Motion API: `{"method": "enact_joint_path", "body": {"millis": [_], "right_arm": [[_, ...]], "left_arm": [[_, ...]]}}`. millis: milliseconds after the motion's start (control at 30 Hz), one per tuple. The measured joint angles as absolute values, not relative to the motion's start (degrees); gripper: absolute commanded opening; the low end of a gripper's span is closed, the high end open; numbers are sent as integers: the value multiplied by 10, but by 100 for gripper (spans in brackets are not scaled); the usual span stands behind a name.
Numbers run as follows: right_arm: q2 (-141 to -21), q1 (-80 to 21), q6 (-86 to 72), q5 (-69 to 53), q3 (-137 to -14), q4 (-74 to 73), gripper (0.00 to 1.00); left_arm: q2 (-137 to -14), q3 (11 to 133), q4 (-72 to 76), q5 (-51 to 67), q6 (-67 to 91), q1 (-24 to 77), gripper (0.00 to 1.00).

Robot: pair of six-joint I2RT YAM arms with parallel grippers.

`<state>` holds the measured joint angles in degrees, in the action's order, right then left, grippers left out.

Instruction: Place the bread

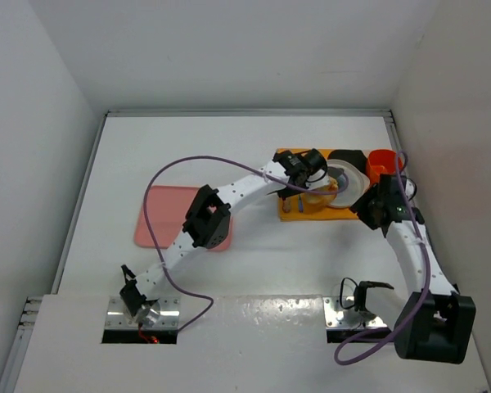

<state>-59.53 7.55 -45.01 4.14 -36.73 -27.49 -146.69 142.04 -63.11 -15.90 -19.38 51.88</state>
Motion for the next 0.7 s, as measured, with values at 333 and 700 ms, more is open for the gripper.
{"method": "enact_joint_path", "body": {"millis": [333, 700], "right_arm": [[-627, 63, -454, -35, -308, -172, 45], [-711, 6, -468, -62, -315, -76, 44]], "left_arm": [[-1512, 1427, -558, -201, -175, 502, 0], [-1512, 1416, -529, -226, -180, 491, 0]]}}
